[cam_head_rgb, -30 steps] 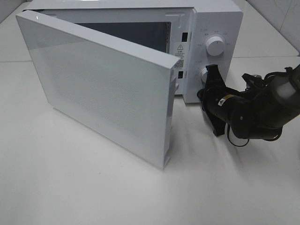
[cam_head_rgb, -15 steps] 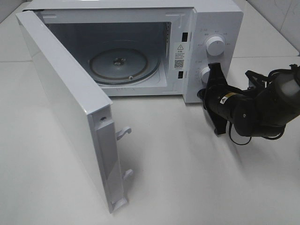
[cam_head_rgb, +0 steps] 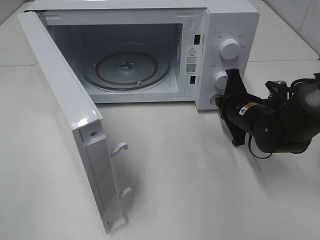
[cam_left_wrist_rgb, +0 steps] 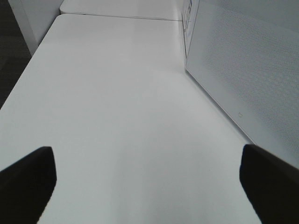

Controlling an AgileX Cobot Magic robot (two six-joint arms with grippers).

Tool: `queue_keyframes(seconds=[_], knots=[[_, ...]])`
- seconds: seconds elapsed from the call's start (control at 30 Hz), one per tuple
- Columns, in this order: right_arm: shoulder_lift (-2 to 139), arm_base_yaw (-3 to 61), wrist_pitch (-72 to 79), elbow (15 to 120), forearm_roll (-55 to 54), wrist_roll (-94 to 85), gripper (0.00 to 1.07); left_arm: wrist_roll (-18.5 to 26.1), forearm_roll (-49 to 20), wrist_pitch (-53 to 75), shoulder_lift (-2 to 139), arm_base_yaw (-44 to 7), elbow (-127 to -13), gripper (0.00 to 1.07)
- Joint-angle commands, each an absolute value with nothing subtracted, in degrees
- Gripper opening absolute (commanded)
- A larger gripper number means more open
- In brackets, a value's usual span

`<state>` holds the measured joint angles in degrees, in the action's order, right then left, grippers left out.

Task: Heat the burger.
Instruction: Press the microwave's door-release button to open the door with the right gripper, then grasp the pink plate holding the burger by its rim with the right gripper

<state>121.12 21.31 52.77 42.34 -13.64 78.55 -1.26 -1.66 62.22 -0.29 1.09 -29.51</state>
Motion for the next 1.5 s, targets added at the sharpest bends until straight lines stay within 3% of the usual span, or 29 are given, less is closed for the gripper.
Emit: queue_keyframes(seconds=[0.03, 0.8, 1.07, 1.5], knots=[[119.7, 21.3, 54.3, 42.3, -12.4, 79.9, 0.02, -1.1, -1.6, 61.4, -1.3, 1.1, -29.5, 1.02], [113.3, 22.7, 54.7, 31.9, -12.1, 79.3, 0.02, -1.1, -1.6, 61.4, -1.3, 1.1, -29.5, 1.02], [105.3, 22.7, 47.9, 27.2, -11.0, 63.7, 0.03, -1.1, -1.6, 61.4, -1.3, 1.1, -29.5, 1.02], [85.9, 22.6, 13.7, 26.5, -17.2, 16.8, 0.05, -1.1, -1.6, 61.4, -1.3, 1.1, -29.5, 1.02]])
